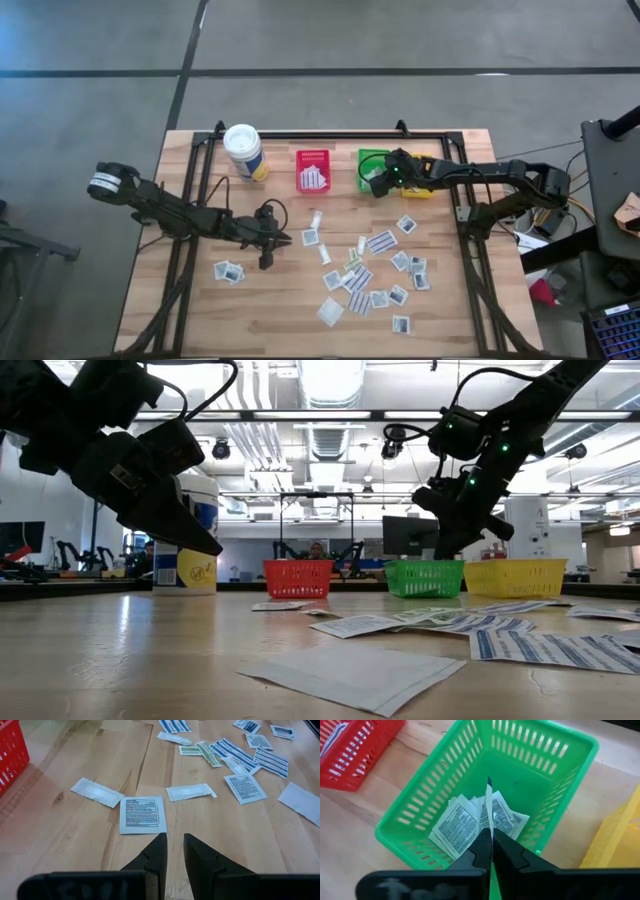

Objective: Pick & Place First Aid Supplies
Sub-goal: Put the alcohol pad in the green bin

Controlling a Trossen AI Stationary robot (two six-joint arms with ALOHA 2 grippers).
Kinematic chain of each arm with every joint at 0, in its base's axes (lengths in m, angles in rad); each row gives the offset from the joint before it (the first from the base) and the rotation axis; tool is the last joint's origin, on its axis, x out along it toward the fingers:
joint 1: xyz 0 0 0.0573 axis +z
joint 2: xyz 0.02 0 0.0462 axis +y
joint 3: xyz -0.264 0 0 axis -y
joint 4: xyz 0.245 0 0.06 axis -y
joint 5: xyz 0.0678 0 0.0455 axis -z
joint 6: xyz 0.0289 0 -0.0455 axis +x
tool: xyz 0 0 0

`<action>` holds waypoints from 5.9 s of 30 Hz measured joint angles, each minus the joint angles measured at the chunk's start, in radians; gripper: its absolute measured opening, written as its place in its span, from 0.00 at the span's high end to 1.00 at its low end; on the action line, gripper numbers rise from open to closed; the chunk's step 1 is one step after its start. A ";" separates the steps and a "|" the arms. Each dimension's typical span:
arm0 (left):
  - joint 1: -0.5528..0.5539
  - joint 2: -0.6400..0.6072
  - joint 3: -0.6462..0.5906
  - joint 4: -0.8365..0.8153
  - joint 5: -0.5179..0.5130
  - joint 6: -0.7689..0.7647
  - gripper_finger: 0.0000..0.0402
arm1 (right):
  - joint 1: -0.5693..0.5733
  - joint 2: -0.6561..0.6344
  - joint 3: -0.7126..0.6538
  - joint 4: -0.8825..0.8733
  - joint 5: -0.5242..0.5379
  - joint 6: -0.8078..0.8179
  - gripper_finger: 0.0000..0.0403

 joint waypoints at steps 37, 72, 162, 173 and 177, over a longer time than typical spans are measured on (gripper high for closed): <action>0.000 0.287 0.071 0.212 0.041 0.006 0.84 | 0.356 -0.086 0.000 0.221 -0.061 0.151 0.83; 0.071 0.383 0.084 0.215 -0.176 -0.038 0.84 | 0.551 0.213 0.087 0.524 -0.038 -0.035 0.86; 0.074 0.511 0.138 0.183 -0.018 -0.211 0.84 | 0.581 0.685 0.512 0.204 -0.017 -1.132 0.78; 0.074 0.511 0.146 0.184 0.013 -0.209 0.84 | 0.583 0.685 0.512 0.195 0.027 -1.107 0.96; 0.074 0.509 0.146 0.199 0.026 -0.197 0.84 | 0.585 0.685 0.512 0.195 0.031 -1.103 0.98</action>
